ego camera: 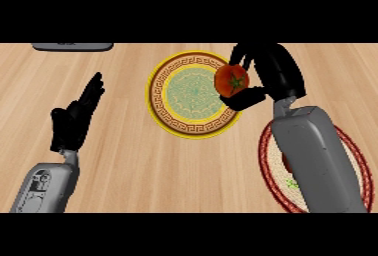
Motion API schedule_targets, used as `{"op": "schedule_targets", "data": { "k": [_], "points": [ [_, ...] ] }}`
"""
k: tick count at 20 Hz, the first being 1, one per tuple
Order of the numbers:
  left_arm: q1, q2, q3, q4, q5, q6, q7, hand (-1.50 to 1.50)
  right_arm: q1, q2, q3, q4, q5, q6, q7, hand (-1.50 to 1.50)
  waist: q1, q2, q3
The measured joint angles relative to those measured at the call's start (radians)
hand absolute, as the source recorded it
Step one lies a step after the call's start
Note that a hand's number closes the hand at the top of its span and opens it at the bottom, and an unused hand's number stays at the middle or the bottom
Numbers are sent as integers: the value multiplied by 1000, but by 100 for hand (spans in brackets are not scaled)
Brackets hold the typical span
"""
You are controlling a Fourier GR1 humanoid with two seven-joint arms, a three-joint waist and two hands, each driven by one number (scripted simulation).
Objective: Pick the tomato from the placemat and place it in the plate
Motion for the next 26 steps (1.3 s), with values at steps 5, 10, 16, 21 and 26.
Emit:
{"op": "schedule_targets", "data": {
  "k": [5, 10, 16, 21, 26],
  "points": [
    [-4, -6, -1, -5, -2, -7, 14, 0, -117, 88, 36, 238, 54, -98, -11, 150, 7, 2, 0],
    [-12, -13, -5, -3, -11, -5, 14, 0, -228, 117, 86, 466, 121, -148, 16, 150, 15, 5, 0],
    [-28, -24, -8, 7, -18, -6, 3, 0, -278, 126, 100, 705, -19, -259, 6, -150, 35, 11, 0],
    [-58, -48, -24, 13, -33, 5, 18, 0, -319, 128, 126, 850, -162, -350, -66, -150, 49, 15, 1],
    [-40, -45, -23, 9, -29, -7, 4, 0, -330, 129, 93, 857, -331, -407, -168, -150, 53, 14, 1]
  ]
}}
